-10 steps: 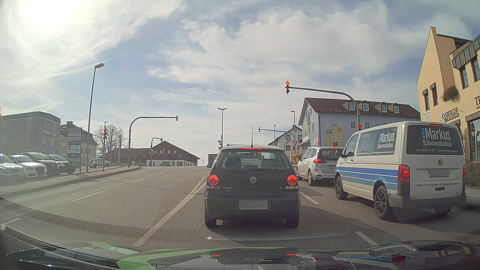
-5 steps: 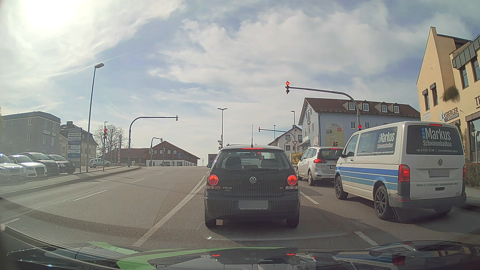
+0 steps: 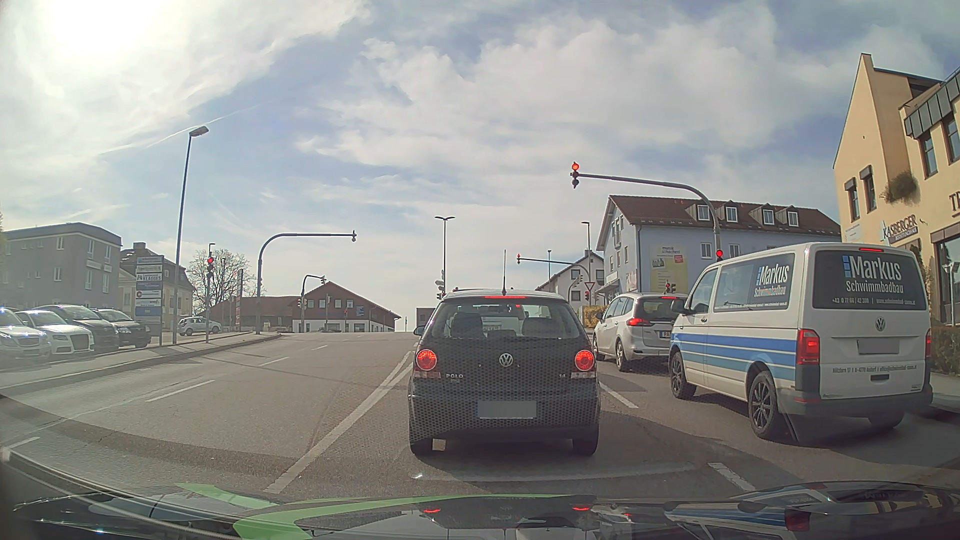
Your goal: Follow the waypoints while adhering to traffic rules and regulations
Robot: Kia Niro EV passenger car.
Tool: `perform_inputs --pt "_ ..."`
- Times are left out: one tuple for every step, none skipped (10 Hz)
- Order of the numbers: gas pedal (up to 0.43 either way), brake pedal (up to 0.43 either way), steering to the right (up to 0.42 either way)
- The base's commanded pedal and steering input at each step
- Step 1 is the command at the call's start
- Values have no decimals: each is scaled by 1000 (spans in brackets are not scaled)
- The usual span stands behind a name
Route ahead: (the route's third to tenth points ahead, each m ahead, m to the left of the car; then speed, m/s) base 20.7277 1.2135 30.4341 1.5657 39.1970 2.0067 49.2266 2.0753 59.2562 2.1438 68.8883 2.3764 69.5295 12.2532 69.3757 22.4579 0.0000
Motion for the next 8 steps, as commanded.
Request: perform_inputs --pt "0 354 -32" --pt "0 354 -32" --pt "0 354 -32" --pt "0 360 -32" --pt "0 354 -32" --pt "0 360 -32" --pt "0 354 -32" --pt "0 360 -32"
